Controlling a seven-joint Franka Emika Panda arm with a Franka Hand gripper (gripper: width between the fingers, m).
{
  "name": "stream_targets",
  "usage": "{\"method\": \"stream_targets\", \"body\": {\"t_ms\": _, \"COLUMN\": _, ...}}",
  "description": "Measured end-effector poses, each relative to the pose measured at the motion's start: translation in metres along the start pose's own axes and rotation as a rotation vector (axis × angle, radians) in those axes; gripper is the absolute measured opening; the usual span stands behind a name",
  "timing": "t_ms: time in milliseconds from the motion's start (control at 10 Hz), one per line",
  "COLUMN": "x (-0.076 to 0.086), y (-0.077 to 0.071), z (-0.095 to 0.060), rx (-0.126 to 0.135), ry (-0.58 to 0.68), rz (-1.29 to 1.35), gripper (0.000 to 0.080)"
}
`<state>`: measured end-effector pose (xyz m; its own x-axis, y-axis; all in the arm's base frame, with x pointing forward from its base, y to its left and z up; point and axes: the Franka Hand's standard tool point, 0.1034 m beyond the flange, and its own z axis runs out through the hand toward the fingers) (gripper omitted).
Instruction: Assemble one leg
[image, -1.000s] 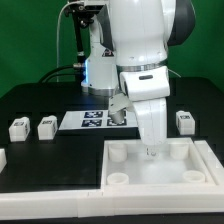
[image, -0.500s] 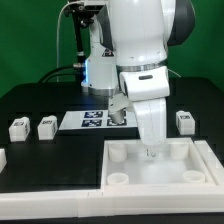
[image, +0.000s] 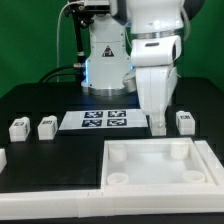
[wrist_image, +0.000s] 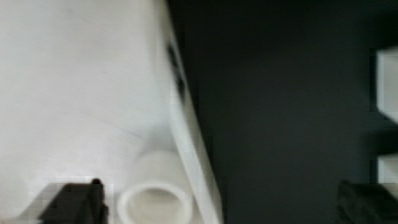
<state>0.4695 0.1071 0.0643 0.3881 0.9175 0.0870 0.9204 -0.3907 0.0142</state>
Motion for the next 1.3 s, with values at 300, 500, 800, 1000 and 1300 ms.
{"method": "stream_targets", "body": {"t_ms": 300, "x": 0.023, "y": -0.027, "z": -0.003, "rx": 0.005, "ry": 0.011, "rz": 0.367, "gripper": 0.0649}}
{"method": "stream_targets", "body": {"t_ms": 500, "x": 0.022, "y": -0.027, "z": -0.002, "rx": 0.013, "ry": 0.014, "rz": 0.550, "gripper": 0.0649}}
{"method": "stream_targets", "body": {"t_ms": 800, "x": 0.026, "y": -0.043, "z": 0.004, "rx": 0.038, "ry": 0.024, "rz": 0.949, "gripper": 0.0649}}
{"method": "stream_targets", "body": {"t_ms": 1000, "x": 0.032, "y": -0.066, "z": 0.010, "rx": 0.053, "ry": 0.013, "rz": 1.130, "gripper": 0.0649}}
{"method": "stream_targets", "body": {"t_ms": 1300, "x": 0.029, "y": -0.064, "z": 0.010, "rx": 0.079, "ry": -0.042, "rz": 1.074, "gripper": 0.0649}}
